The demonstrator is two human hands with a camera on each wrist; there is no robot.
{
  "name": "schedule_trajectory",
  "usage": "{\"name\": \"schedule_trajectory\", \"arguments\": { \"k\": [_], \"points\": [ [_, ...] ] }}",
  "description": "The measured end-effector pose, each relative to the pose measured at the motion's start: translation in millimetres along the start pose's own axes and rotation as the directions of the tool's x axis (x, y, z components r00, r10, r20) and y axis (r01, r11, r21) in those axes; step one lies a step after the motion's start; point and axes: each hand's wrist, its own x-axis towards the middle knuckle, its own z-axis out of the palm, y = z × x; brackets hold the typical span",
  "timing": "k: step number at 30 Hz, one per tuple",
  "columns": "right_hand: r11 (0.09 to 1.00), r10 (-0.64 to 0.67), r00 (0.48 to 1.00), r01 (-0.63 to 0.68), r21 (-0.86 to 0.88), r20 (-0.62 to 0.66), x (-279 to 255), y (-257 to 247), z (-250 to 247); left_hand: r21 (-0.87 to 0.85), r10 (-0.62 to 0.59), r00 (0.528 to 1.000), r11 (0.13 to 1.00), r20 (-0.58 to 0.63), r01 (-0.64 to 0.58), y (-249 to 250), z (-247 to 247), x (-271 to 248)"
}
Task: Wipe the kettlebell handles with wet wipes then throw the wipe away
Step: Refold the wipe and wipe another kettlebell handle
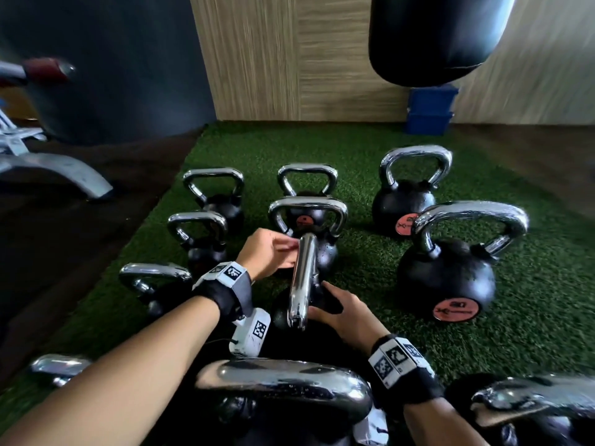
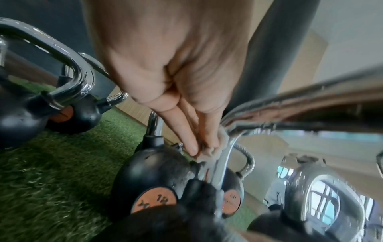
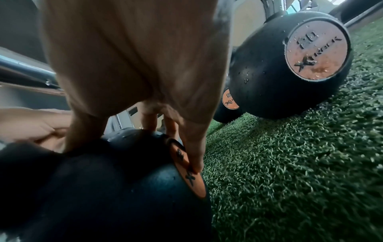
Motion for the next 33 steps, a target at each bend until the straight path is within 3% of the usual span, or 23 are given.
{"name": "schedule_trajectory", "arguments": {
  "k": [2, 7, 11, 14, 18, 23, 28, 33],
  "points": [
    [1.000, -0.001, 1.000, 0.002, 0.026, -0.010, -1, 0, 2, -0.028, 0.061, 0.996, 0.998, -0.061, -0.063, -1, 1, 1],
    [0.998, 0.001, 1.000, 0.001, 0.062, -0.028, -5, 1, 2, -0.100, 0.030, 0.998, 0.994, -0.063, -0.036, -2, 3, 0],
    [0.998, 0.002, 0.999, 0.000, 0.060, -0.036, -5, 3, 5, -0.325, -0.013, 1.000, 0.946, 0.026, 0.021, 2, -9, -1],
    [0.997, -0.002, 0.999, 0.005, 0.083, -0.040, -4, 4, 6, -0.388, -0.020, 0.992, 0.919, 0.125, 0.068, 3, -19, -6],
    [0.994, -0.007, 0.999, 0.011, 0.106, -0.040, -3, 7, 7, -0.337, 0.007, 0.949, 0.936, 0.315, 0.106, 6, -37, -18],
    [0.993, 0.002, 0.999, 0.003, 0.114, -0.039, -1, 8, 7, -0.249, 0.043, 0.954, 0.968, 0.297, 0.034, 16, -38, -27],
    [0.995, -0.030, 0.998, 0.034, 0.096, -0.046, -1, 10, 7, -0.160, 0.060, 0.869, 0.987, 0.491, 0.022, 16, -46, -44],
    [0.996, -0.040, 0.998, 0.044, 0.077, -0.058, -1, 9, 5, -0.077, 0.111, 0.852, 0.994, 0.511, -0.083, 12, -46, -57]
  ]
}}
